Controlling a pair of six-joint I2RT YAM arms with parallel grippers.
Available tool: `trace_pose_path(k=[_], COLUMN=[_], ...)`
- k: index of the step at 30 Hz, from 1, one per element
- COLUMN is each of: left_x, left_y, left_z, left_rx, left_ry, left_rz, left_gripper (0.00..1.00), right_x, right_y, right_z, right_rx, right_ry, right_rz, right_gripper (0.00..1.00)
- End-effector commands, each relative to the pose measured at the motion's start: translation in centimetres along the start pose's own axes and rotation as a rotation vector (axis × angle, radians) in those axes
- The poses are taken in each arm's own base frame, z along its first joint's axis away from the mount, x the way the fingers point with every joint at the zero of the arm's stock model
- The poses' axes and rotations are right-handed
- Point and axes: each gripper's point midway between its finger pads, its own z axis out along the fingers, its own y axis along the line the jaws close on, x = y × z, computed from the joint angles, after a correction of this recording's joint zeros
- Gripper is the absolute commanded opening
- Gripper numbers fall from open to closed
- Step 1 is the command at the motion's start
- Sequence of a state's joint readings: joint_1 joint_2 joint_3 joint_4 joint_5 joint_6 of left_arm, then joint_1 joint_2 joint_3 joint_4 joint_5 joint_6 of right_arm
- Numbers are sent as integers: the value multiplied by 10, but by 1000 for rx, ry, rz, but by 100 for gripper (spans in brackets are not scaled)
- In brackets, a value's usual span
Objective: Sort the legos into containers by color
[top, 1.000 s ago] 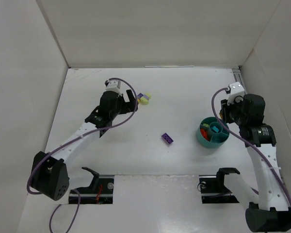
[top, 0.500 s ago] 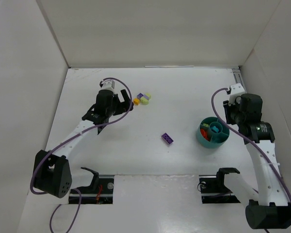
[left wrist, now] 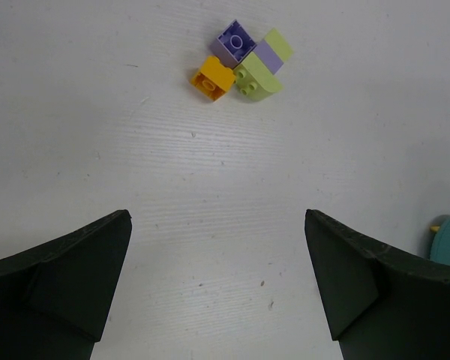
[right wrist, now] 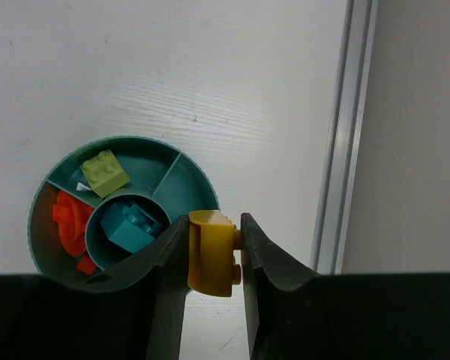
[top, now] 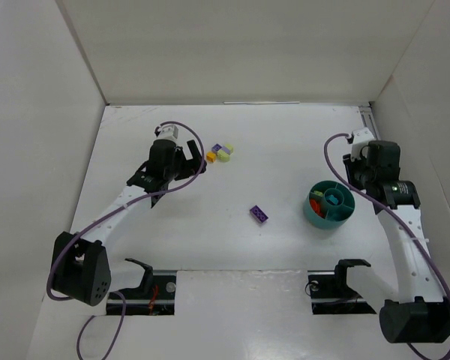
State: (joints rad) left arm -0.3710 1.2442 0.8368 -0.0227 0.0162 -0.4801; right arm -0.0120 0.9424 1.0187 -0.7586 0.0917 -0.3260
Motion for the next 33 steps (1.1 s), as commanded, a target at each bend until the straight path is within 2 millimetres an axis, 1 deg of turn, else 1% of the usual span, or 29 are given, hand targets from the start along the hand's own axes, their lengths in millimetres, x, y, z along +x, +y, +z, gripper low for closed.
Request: trace_pose_path(k=[1,2,5,6,7,8,11,13,15,16,17,18,20,21,22,23,24,26,27,28,29,30,31,33], left_x=[-27,-24,-24,-24,-24,-24,-22,-17,-23,-21,-24,-22,-20,-24,-26,-23,-30,-28,-24,-31,-31,-26,-29,-27], left_y=[-16,-16,-16,-16,-16,-16,-15,-12,-16,-14,-17,-16,-14,-17,-18,-16,-21,-21,-19,-23,-23,-20,-21,-28], left_z=[-12,-9,-9,-9,-9,-9,-10,-10,-13,-14,-14,-15,-15,-16,-17,-17,-20,-20,-16,-16,-15,-12,-10,-9], left_rx=[48,51,51,51,51,51,45,34,43,38,43,37,32,37,37,30,37,32,17,19,13,-4,-3,25], left_ry=[-67,-54,-54,-54,-54,-54,-45,-25,-41,-32,-39,-30,-22,-30,-30,-18,-30,-4,19,17,27,53,52,71], left_rz=[0,0,0,0,0,0,-9,-17,-18,-18,-28,-28,-28,-37,-38,-37,-38,-37,-37,-37,-28,-27,-27,-28], left_gripper=[100,100,100,100,100,100,100,100,100,100,100,100,100,100,100,100,100,100,100,100,100,100,100,100], right_x=[-21,-20,-23,-22,-19,-17,-15,-16,-15,-18,-16,-20,-20,-22,-22,-23,-24,-24,-19,-18,-16,-17,-7,3], right_y=[-8,-8,-7,-10,-7,-9,-14,-12,-15,-17,-16,-18,-18,-18,-14,-13,-16,-11,-11,-9,-6,-3,4,13], right_z=[-4,-1,4,4,7,10,10,10,10,8,8,6,6,7,10,10,12,15,17,17,16,16,17,12], right_rx=[12,9,-2,5,-10,-7,0,-11,-5,-1,-5,0,0,-1,-24,-33,-28,-60,-66,-81,-101,-117,-150,-192], right_ry=[-61,-49,-48,-45,-28,-15,-12,-16,-13,-23,-13,-25,-25,-23,-21,-24,-17,-10,9,15,17,11,43,58], right_rz=[7,-3,-4,-11,-26,-21,-29,-29,-33,-32,-33,-32,-32,-32,-33,-33,-27,-27,-18,-18,-11,-11,-19,-16], right_gripper=[11,11,11,11,11,11,11,11,11,11,11,11,11,11,11,11,11,10,10,10,10,10,10,10])
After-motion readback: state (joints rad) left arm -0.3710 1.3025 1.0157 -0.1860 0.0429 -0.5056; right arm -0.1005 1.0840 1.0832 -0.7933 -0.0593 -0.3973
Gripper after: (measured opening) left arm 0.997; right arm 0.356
